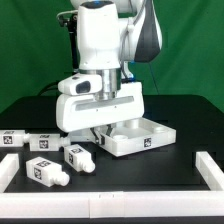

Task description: Assemble one leg

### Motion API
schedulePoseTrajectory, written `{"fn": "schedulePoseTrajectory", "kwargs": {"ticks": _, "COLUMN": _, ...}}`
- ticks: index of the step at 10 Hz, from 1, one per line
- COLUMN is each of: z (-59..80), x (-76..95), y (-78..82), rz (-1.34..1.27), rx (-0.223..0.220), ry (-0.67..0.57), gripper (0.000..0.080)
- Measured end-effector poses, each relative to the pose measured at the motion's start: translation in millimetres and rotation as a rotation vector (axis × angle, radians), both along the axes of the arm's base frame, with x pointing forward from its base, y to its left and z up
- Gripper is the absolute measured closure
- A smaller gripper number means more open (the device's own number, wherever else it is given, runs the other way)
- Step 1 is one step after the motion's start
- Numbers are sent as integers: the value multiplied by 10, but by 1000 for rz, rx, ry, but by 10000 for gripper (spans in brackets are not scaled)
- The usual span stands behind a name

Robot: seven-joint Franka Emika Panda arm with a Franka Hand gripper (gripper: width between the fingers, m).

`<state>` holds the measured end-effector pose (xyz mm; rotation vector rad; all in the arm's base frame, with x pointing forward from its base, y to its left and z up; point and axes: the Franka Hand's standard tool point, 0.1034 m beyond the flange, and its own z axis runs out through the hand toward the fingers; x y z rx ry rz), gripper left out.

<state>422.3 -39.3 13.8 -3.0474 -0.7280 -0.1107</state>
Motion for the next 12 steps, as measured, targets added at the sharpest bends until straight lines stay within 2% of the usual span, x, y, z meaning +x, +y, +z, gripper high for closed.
{"fn": "schedulePoseTrajectory", "kwargs": {"ticks": 2, "z": 196, "x": 25, "y": 77, "rz": -265, "rx": 38, "ry": 97, "gripper": 745}}
{"fn": "schedulePoseTrajectory", "kwargs": {"ticks": 4, "z": 482, "x": 363, "y": 224, "rz": -437, "rx": 55, "ry": 167, "gripper": 745}}
{"fn": "schedulePoseTrajectory", "kwargs": {"ticks": 5, "z": 511, "x": 465, "y": 235, "rz": -436, "rx": 58, "ry": 153, "gripper": 745}}
{"fn": "schedulePoseTrajectory", "kwargs": {"ticks": 8, "z": 469, "x": 413, "y": 234, "rz": -435, "rx": 56, "ry": 162, "gripper": 745}}
{"fn": "schedulePoseTrajectory", "kwargs": {"ticks": 10, "z": 459, "x": 476, "y": 239, "rz": -431, "rx": 53, "ry": 168, "gripper": 745}}
{"fn": "schedulePoseTrajectory", "kwargs": {"ticks": 12, "z": 419, "x": 854, "y": 241, "rz": -427, "rx": 62, "ry": 184, "gripper": 745}}
